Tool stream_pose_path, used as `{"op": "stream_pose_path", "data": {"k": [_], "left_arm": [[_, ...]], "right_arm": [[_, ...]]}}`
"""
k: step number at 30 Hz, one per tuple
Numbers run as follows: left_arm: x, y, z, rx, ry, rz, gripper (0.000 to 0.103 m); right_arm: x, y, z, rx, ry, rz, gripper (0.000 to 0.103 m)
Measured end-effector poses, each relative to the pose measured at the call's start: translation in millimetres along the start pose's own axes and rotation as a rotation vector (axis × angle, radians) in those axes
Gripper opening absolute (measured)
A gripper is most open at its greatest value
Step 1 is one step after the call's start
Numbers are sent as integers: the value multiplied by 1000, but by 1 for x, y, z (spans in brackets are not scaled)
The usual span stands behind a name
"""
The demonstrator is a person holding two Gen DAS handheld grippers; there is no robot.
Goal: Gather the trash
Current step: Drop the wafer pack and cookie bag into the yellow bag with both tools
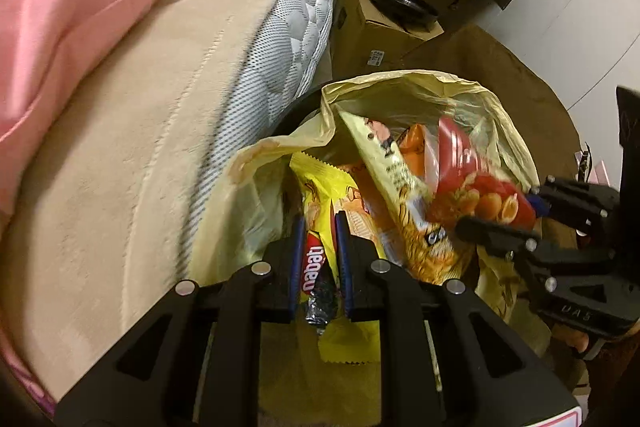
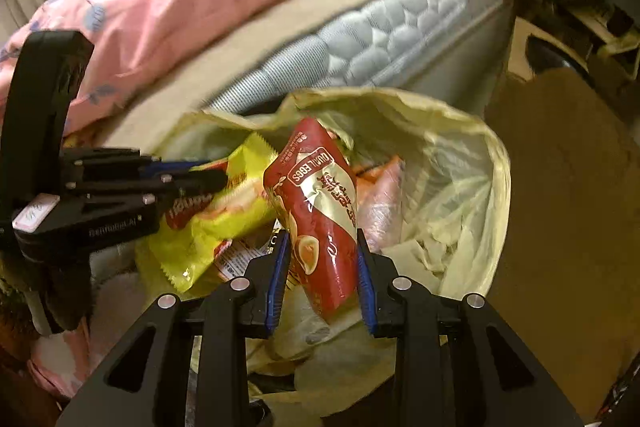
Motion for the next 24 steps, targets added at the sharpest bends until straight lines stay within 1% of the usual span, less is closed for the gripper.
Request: {"op": "stream_pose_path", "data": {"k": [3, 7, 8, 9, 11, 13, 14, 15, 18, 24], "left_arm": [[-2, 6, 3, -4, 9, 2, 14], [-2, 2, 3, -6, 11, 23, 15], [-3, -1, 2, 3, 1, 31, 18], [-3, -5, 2, 14, -10, 39, 25], [-6, -15, -4, 31, -43, 71, 33], [-6, -25, -10, 36, -66, 108, 35], [-6, -30, -12, 37, -75, 125, 38], [-6, -35, -14, 40, -83, 136, 39], [-9, -50, -15, 56, -106, 165, 40], [-15, -94, -3, 50, -107, 262, 42]], "right_arm": [[6, 5, 4, 3, 3, -9, 29], [8, 6, 1, 20, -12, -10, 29], [8, 6, 0, 25, -14, -12, 29], [9, 5, 0, 29, -12, -13, 30], [8, 2, 0, 28, 3, -2, 37], [6, -4, -1, 40, 6, 17, 49], [5, -7, 0, 51, 5, 26, 53], [5, -11, 1, 59, 7, 36, 58], [3, -28, 5, 93, 26, 67, 58], [2, -85, 18, 159, 75, 175, 58]]}}
Point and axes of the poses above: each gripper's, at about its wrist camera, not at the fingertips, and y roughly the way its jaws point, z to its right, x to its underside, the point moved 10 cm from there along y, roughly the way its jaws point, and after that the axes turned 10 degrees about -y, right-handed, at the moved point
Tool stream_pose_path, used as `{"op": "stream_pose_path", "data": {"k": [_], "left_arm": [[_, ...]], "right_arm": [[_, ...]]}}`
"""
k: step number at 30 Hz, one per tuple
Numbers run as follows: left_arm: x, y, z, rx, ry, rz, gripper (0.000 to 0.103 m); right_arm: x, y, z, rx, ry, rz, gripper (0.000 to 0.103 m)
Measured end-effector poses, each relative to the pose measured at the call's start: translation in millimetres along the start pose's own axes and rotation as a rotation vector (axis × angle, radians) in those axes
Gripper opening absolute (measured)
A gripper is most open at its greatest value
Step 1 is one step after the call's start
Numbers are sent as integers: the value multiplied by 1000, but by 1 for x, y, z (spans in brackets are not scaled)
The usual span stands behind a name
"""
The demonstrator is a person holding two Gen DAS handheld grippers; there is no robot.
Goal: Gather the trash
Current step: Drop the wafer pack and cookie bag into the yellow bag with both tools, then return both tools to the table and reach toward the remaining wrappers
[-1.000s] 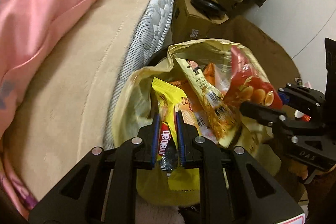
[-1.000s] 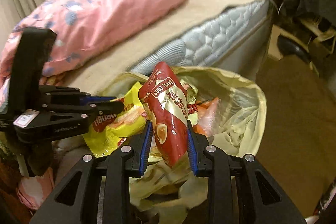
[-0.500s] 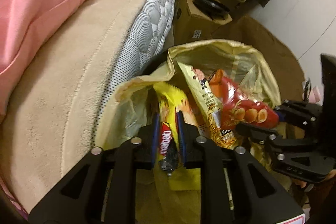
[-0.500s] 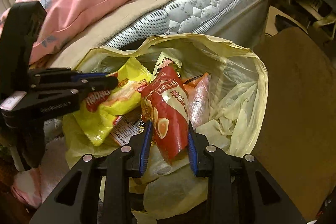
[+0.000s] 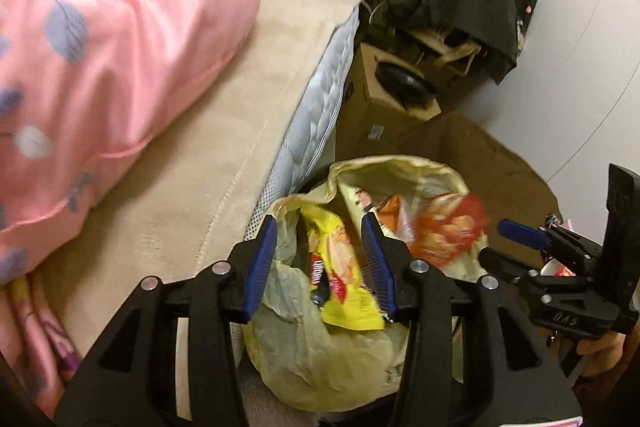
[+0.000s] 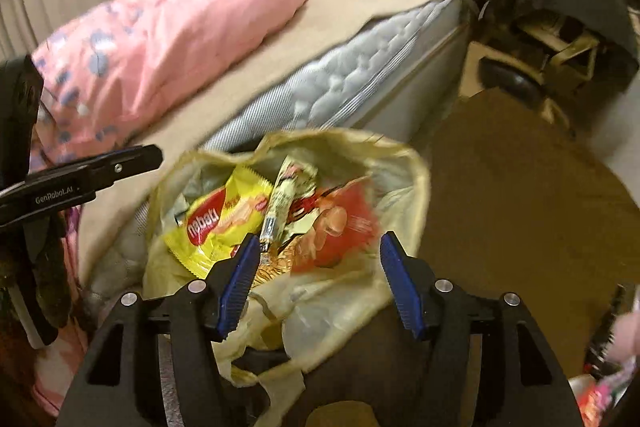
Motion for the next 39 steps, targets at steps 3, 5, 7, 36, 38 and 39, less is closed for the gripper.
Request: {"op": "stream_pose_path", "data": {"k": [3, 5, 7, 36, 38, 39], "left_arm": [[1, -17, 15, 6, 17, 29, 42], [5, -25, 27, 10, 23, 42, 42], [11, -30, 40, 24, 24, 40, 42], [196, 17, 272, 248, 385, -198, 48], [201, 22, 273, 244, 390, -206, 48], [201, 24, 272, 240, 385, -205, 48]], "right_arm": [[5, -29, 14, 21, 29, 43, 58], [13, -50, 27, 50, 47, 68, 58], [26, -72, 41, 84, 67, 85, 58], [233, -197, 188, 399, 299, 80, 66], [241, -205, 194, 447, 307, 74, 66], [244, -207, 198, 458, 311, 72, 66]]}}
Point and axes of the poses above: each gripper's, at about its wrist camera, not at the fingertips, and y roughly the way its jaws point, z to its right, x to its underside, the point moved 10 cm from there along y, roughly the way its jaws point, and after that the axes turned 10 degrees about -y, right-handed, at the moved point
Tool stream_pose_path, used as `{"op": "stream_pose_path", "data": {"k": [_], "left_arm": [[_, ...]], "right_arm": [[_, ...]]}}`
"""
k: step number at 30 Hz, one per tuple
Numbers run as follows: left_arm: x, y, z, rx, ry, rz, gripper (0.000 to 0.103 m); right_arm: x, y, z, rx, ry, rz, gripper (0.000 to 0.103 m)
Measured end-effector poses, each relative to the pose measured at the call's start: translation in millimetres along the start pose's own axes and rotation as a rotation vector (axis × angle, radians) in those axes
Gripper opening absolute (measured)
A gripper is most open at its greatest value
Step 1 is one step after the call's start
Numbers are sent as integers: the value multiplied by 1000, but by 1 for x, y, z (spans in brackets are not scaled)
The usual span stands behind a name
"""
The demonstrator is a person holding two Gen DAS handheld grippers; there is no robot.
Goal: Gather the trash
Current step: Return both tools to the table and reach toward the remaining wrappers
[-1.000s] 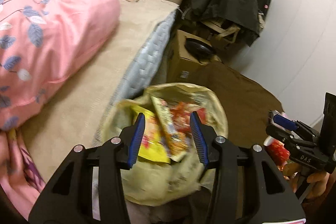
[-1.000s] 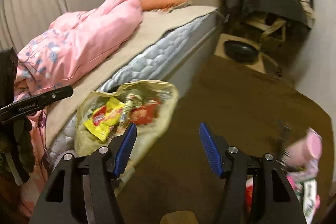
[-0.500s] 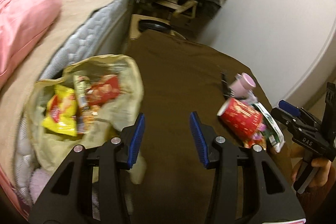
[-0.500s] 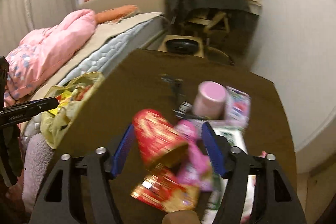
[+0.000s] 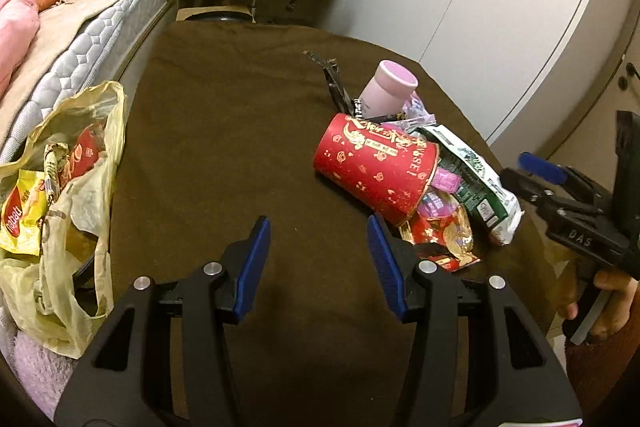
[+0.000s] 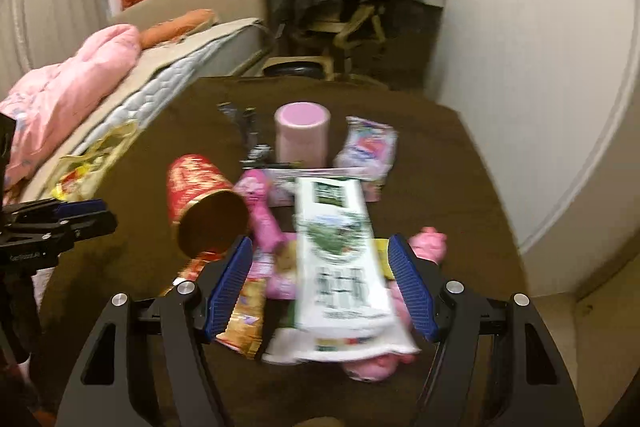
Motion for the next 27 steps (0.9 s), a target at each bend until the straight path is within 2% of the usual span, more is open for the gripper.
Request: {"op": "stream_pose_path", "data": {"k": [3, 8, 13, 16, 21, 27], "left_arm": [[-5, 4, -9, -10, -41, 11, 48], [-18, 6, -3, 59, -80, -7, 48], [-27, 4, 32, 91, -11, 13, 50], [-26, 6, 42, 27, 48, 38, 50], [-29, 13, 34, 0, 46, 24, 50], [-77, 17, 22, 21, 78, 71, 50]], "right_arm": [[3, -4, 8, 19, 9, 12, 66], [9, -8, 13, 8, 14, 26, 66], [7, -18, 15, -28, 15, 50, 66], [2, -12, 10, -78, -12, 29, 66], [-30, 10, 15, -93, -35, 37, 66], [-73, 66, 43, -119, 18, -2, 63]]}}
Point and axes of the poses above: each gripper's, at about its wrist camera, not at the fingertips, and y roughly the way its jaws point, z to its right, x to its underside, the point moved 10 cm from there along y, roughly the way its jaws point, and after that the axes turned 10 degrees about -y, right-handed, at the moved point
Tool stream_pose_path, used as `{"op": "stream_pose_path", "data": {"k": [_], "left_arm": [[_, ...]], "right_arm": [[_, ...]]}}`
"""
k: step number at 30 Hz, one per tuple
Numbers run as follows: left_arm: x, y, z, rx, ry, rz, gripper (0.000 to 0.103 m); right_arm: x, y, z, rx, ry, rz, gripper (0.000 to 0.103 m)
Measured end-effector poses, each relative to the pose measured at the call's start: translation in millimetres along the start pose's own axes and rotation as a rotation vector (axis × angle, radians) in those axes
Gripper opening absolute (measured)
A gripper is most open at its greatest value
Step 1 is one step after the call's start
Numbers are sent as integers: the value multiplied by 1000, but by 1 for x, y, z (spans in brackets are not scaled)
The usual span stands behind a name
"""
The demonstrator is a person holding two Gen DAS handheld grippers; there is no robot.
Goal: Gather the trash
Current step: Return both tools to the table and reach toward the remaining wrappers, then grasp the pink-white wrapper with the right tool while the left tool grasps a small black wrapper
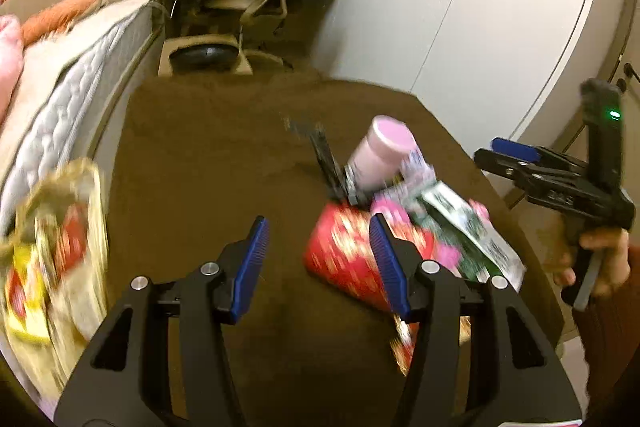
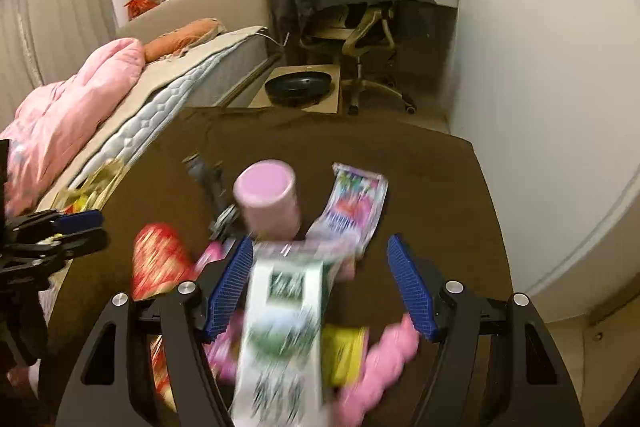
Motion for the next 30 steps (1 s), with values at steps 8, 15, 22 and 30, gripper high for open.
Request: {"op": "stream_pose_path", "data": {"k": [8, 15, 22, 30], "left_arm": [[-30, 62, -7, 50, 104, -78, 50], [-26, 92, 5, 103, 207, -154, 50], [-23, 108, -5, 87, 106, -200, 50], [-30, 126, -11, 54, -21, -239, 33]], "right_arm": [[10, 88, 25, -82, 140, -155, 55], [14, 117, 20, -158, 175, -207, 24], [3, 76, 25, -85, 161, -111, 17], [8, 28, 30, 17, 114, -58, 17]]}}
Point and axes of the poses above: each gripper's, at about its wrist camera, not at the fingertips, and y roughly the way its jaws point, z to its right, x to its underside, the point moved 10 cm from there along y, roughly the way its jaws point, and after that the axes turned 10 degrees about -y, right-handed, at the moved point
